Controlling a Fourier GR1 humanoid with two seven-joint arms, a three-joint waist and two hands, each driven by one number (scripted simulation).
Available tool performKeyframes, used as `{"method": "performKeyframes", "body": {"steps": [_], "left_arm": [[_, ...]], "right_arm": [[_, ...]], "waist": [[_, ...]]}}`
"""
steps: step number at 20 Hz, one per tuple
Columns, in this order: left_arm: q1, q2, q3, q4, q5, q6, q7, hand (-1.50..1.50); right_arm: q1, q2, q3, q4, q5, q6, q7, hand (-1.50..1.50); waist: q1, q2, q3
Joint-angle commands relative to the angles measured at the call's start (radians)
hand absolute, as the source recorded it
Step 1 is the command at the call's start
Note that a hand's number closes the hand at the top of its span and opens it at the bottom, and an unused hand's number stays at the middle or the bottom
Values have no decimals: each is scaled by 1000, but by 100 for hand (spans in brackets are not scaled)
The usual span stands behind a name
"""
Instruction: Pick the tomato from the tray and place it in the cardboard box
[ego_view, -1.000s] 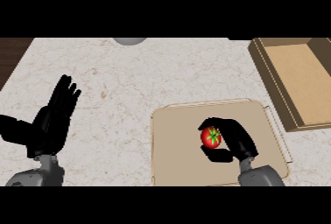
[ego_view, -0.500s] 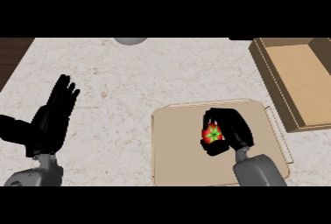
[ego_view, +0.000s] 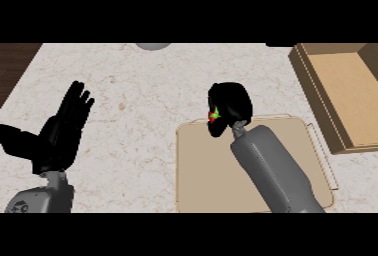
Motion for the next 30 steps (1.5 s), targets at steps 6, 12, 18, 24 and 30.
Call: {"method": "performKeyframes", "body": {"steps": [6, 12, 18, 24, 30], "left_arm": [[29, -5, 2, -20, -9, 16, 11, 0], [9, -6, 4, -14, -12, 25, 20, 0], [45, 2, 10, -38, -5, 7, 0, 0], [51, -19, -2, 26, -13, -5, -69, 0], [17, -14, -7, -7, -16, 14, -5, 0]], "right_arm": [[-87, 6, 33, -205, 18, 110, 97, 150], [-210, -6, -95, -233, 36, -72, 290, 150], [-182, -100, -183, -330, 81, -77, 360, 150], [-238, -196, -334, -230, -3, -37, 302, 150], [-258, -307, -429, -65, 9, -141, 221, 150]], "waist": [[-26, -8, 0], [-24, -7, 0], [-27, -7, 0], [-20, -3, 0], [-13, -1, 0]]}}
